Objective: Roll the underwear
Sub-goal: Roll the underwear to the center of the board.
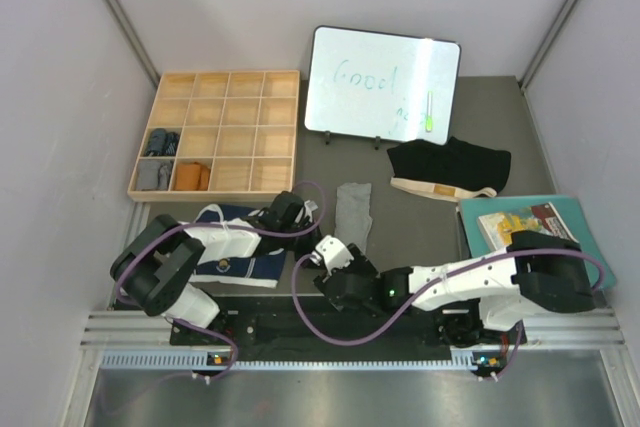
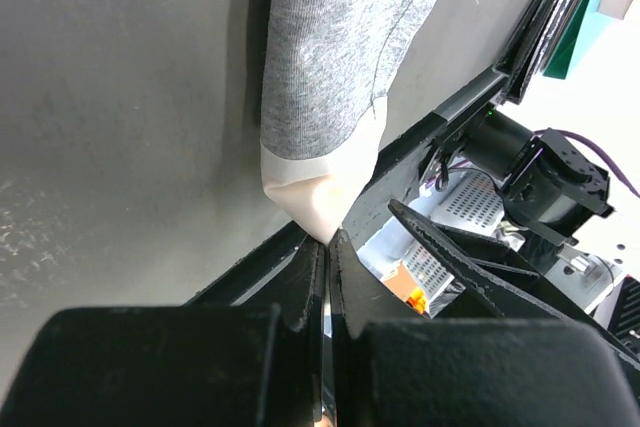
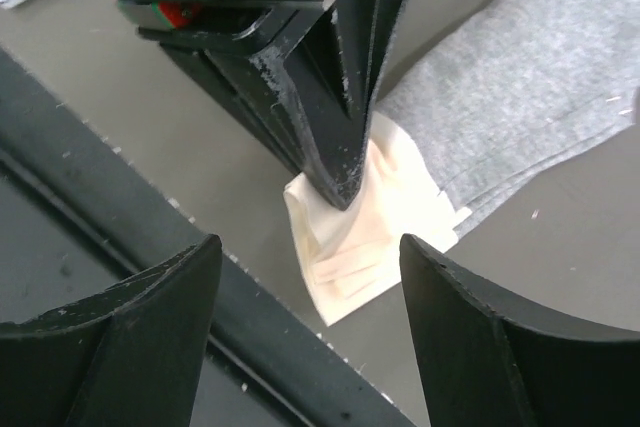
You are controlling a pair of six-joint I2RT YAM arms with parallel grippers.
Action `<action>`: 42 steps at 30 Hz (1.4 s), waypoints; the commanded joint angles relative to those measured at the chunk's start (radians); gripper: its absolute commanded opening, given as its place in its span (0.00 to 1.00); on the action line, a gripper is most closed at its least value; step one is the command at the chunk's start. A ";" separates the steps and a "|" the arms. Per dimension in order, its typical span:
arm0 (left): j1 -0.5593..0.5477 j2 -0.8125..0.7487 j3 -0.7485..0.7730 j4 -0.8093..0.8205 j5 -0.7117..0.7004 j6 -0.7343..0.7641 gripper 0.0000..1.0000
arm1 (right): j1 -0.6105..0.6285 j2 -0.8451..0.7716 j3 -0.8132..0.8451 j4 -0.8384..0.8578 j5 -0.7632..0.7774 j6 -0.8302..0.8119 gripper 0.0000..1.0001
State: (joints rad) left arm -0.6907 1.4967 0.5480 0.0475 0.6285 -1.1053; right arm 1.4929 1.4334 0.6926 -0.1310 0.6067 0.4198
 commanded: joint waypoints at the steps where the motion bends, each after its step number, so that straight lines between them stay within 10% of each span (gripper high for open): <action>1: 0.016 -0.006 0.024 0.018 0.036 -0.010 0.00 | 0.020 0.048 0.064 -0.015 0.131 0.022 0.72; 9: 0.029 -0.015 0.017 0.017 0.050 -0.014 0.00 | 0.021 0.154 0.096 -0.039 0.189 0.027 0.61; 18: 0.046 -0.027 -0.013 0.052 0.051 0.015 0.00 | 0.021 0.168 0.085 0.017 0.203 -0.090 0.23; 20: 0.056 -0.050 -0.025 0.058 0.043 0.021 0.10 | 0.018 0.160 0.076 0.033 0.193 -0.108 0.02; 28: 0.079 -0.238 -0.103 -0.009 -0.145 0.100 0.49 | -0.060 0.096 0.084 -0.002 -0.008 -0.179 0.00; 42: 0.080 -0.538 -0.236 -0.034 -0.366 0.237 0.43 | -0.336 0.081 0.214 -0.130 -0.539 -0.269 0.00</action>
State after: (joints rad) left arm -0.6144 1.0317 0.3656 -0.0467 0.3073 -0.9165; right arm 1.2217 1.5154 0.8387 -0.2203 0.2722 0.1829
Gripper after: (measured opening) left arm 0.446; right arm 0.015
